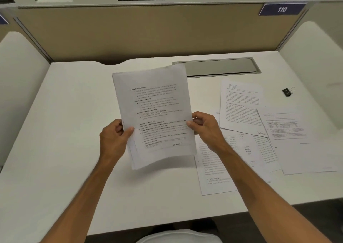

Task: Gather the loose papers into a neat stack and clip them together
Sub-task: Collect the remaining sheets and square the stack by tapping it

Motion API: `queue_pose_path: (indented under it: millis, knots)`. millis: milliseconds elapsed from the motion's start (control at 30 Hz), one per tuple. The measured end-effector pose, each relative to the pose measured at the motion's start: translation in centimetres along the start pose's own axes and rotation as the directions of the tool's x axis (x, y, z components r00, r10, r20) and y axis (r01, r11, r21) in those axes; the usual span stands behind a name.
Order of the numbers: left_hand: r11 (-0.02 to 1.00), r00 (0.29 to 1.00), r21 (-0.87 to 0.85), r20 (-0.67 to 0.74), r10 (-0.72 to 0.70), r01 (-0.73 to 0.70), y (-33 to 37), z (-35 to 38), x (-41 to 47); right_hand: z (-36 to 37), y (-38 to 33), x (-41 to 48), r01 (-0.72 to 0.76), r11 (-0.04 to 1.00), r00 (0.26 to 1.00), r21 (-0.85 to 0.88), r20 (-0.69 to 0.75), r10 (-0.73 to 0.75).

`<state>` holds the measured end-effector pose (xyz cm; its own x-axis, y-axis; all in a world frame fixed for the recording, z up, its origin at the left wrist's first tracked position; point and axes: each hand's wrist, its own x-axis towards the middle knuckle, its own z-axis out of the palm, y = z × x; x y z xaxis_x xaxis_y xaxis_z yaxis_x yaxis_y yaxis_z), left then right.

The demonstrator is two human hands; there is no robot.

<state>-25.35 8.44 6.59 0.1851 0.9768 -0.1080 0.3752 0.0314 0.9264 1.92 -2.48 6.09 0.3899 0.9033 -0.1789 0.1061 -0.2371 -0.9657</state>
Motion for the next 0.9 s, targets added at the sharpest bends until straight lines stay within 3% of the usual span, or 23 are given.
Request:
queue_pose_path:
  millis: [500,900]
  knots:
    - [0.978,0.968,-0.082,0.181,-0.175,0.193,3.8,12.2,-3.6,-13.9,3.9,-3.0,-0.130,0.984,0.991,0.119,-0.028,0.135]
    - [0.970,0.947,-0.051,0.236,-0.219,0.237,7.0,25.8,-7.1,-25.5,8.3,-4.4,-0.193,0.979,0.954,0.067,-0.221,0.203]
